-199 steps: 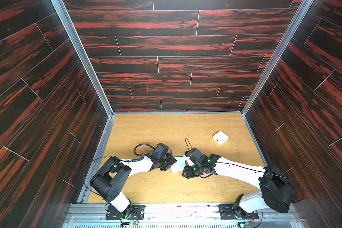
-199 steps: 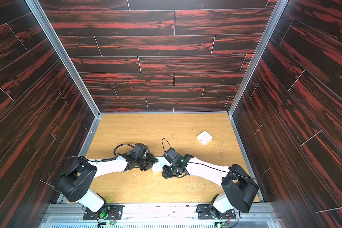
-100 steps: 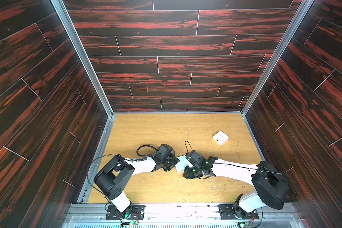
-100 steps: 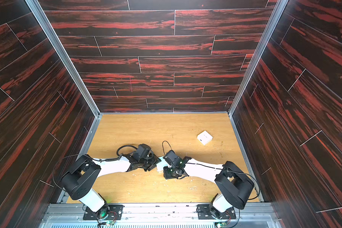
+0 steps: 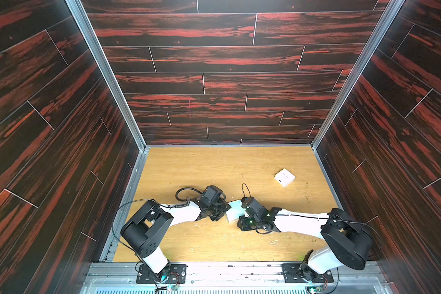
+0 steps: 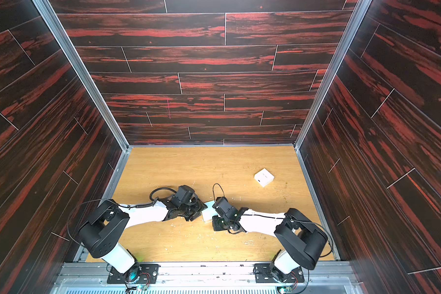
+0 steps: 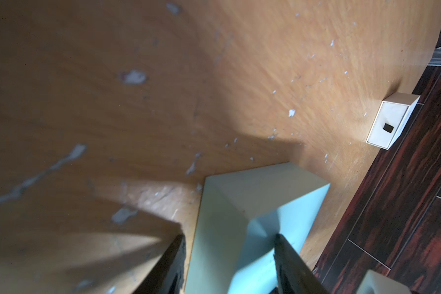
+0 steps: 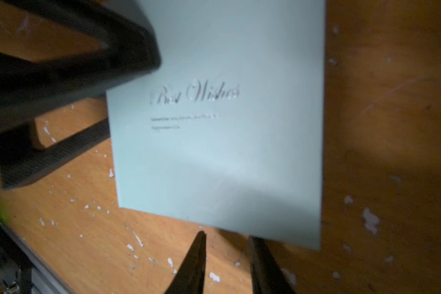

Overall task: Take out the earrings from the drawer-style jewelry box
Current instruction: Open the drawer in the jewelry box.

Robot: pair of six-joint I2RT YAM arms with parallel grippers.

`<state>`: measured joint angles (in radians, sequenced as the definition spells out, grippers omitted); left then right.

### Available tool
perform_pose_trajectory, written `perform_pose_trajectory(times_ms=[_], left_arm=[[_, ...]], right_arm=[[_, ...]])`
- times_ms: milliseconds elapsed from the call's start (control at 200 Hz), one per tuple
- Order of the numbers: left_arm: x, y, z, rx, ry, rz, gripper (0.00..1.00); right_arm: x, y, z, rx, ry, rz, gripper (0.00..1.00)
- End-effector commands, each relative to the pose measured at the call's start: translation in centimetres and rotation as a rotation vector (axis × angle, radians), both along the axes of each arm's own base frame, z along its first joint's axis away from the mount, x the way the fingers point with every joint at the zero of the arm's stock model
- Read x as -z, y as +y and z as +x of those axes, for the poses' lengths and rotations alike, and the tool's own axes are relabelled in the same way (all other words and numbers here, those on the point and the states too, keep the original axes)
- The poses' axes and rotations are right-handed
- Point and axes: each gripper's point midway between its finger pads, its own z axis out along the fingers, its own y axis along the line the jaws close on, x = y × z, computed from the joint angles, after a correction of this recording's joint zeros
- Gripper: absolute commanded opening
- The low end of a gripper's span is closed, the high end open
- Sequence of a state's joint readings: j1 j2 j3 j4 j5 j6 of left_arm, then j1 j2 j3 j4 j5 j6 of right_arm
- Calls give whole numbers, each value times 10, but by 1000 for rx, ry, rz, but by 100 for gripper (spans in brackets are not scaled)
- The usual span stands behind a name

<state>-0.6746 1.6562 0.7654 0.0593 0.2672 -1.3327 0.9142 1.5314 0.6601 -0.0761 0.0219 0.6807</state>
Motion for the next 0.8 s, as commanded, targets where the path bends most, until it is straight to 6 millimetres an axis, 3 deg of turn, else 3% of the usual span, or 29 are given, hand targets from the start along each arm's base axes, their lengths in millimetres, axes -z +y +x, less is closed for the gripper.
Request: perform_pose_trajectory(times_ms=[0, 541, 797], left_arm=[[1, 5, -12, -6, 40, 7, 58], [4, -2, -19, 16, 77, 14, 53], [10, -1, -19, 22, 84, 36, 52]], right_arm=[[10, -5, 0, 12, -30, 7, 31], [24, -1, 12, 16, -106, -32, 29], [25, 1, 19, 22, -134, -87, 21]])
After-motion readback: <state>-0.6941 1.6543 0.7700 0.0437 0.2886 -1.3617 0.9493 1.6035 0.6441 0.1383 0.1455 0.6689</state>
